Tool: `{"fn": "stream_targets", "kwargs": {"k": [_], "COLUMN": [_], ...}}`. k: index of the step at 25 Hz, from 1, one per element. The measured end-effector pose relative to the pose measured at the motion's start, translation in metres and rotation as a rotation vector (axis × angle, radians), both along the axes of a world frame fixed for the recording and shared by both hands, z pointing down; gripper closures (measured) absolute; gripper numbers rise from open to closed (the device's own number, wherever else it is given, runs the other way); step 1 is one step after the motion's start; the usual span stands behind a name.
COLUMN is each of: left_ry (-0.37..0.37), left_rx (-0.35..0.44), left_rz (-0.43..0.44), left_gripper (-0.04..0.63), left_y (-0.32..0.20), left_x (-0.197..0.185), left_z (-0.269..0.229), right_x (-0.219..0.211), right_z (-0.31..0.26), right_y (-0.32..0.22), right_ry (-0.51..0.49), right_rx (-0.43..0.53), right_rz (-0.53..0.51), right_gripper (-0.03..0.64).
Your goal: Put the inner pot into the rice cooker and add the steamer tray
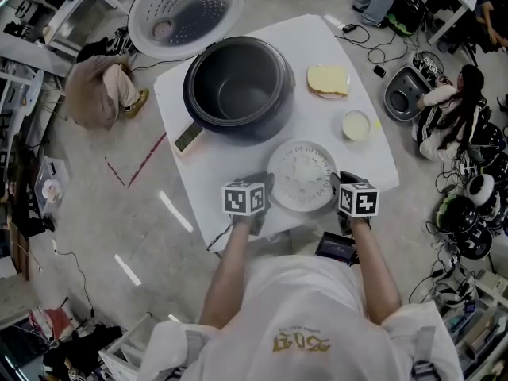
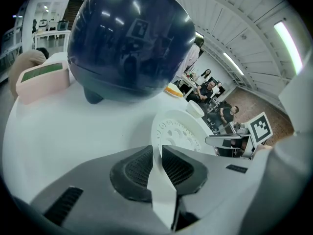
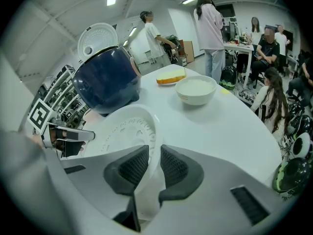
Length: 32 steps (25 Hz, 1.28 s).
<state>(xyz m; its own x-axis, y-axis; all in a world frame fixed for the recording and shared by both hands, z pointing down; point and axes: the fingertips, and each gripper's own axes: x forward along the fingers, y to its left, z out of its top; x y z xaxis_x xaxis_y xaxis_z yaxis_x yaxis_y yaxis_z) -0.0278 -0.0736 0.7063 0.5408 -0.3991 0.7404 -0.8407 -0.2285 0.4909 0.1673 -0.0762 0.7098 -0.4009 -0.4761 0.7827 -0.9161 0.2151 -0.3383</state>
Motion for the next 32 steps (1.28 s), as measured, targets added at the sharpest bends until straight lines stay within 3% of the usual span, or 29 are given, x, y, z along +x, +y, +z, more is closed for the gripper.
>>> {"fn": "stream_targets", "kwargs": {"k": [4,17,32], "left_ry": [-0.002,0.041,0.092], "left_rx": [-0.005,0.024,0.158], "left_rz": [0.003,-0.012,0.004], "left_gripper": [0.523,0.535,0.551], "left_y": [0.002,-0.003,-0.009], "left_x": [0.000,-0.002,-0.007], "left_z": [-0.004,-0.025,-0.085], "right_x": [0.002,0.002,-0.004], "right_z": [-0.011,-0.027,-0.066], "right_y": [-0.003,-0.003,0.004], "right_ry": [-0.031,-0.064,-0.113], "right_rx": [0.001,0.026,0.094], "right_rz": [0.047,0.066,0.130], "right_gripper": [0.544,0.554,0.557]}}
